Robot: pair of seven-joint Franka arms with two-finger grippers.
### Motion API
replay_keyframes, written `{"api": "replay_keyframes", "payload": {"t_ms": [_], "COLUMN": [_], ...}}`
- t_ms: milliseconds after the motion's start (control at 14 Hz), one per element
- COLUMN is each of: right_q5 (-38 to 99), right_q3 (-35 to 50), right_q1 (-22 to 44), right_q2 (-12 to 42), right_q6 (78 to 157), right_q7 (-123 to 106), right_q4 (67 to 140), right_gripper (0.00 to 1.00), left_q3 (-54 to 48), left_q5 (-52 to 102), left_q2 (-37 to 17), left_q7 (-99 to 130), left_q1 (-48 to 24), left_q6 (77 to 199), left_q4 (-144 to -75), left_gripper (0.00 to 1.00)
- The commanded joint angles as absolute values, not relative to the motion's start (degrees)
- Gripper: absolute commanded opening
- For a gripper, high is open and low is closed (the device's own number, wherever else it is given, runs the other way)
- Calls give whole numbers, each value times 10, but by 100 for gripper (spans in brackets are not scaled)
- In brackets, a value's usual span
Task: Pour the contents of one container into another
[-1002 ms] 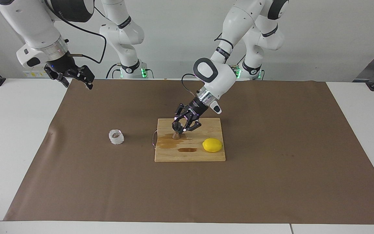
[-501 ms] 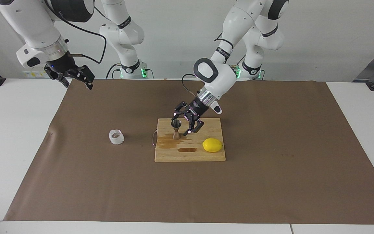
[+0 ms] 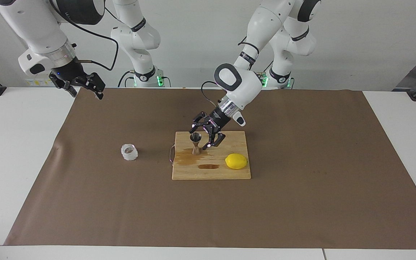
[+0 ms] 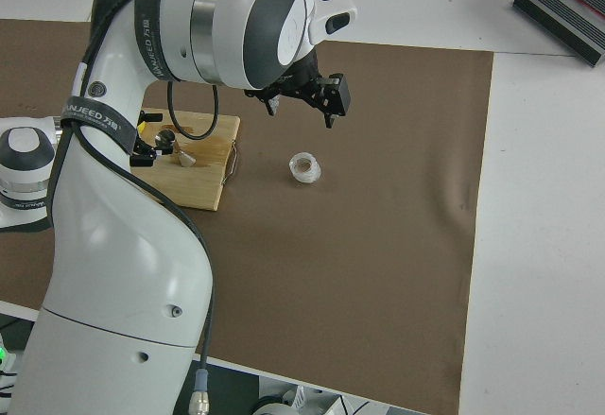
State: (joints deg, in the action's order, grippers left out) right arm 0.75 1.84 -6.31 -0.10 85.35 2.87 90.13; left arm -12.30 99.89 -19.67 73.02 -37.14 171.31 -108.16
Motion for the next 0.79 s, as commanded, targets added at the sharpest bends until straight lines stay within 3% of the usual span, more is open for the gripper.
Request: {"api": "replay_keyframes", "payload": {"t_ms": [0, 716], "right_q5": [17, 17], "right_q3": [21, 21], "right_q1": [-68, -68], "right_q2": [-3, -3], "right_q6": [844, 844], "right_q7": [31, 32], "right_q4": [896, 897], "right_gripper": [100, 100], "left_q3": [-136, -129], "left_q5": [999, 947], "left_q2": [-194, -133], "left_q7": [735, 678], "left_q1": [-377, -360], "left_q6": [1736, 1758], "left_q4": [-1076, -1085], "left_gripper": [100, 100]}}
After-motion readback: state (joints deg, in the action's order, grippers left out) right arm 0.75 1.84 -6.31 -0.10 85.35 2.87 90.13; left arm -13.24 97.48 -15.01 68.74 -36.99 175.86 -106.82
